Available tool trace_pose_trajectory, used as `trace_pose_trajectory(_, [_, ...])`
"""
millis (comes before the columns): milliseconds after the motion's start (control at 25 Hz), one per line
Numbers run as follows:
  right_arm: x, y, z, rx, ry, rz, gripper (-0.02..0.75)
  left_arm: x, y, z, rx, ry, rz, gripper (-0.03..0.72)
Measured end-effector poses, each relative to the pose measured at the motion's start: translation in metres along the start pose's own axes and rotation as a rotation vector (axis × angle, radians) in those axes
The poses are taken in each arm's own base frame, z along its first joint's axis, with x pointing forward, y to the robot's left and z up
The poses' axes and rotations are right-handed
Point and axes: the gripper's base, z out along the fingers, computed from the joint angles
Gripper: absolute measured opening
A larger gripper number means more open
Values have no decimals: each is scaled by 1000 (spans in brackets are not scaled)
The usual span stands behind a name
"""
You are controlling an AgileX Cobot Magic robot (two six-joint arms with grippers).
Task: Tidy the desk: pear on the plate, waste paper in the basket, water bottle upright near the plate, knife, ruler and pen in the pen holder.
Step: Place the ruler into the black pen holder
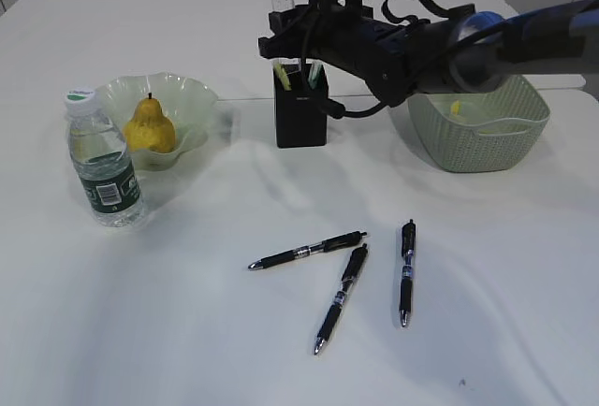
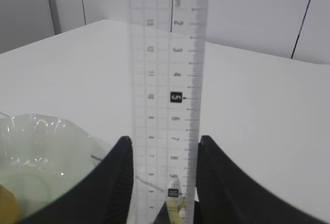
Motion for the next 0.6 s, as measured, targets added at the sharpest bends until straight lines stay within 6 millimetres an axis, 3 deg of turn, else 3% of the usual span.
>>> trace_pose_trajectory(600, [13,-15,6,27,11,-17,312,0,0,0,1,0,0,526])
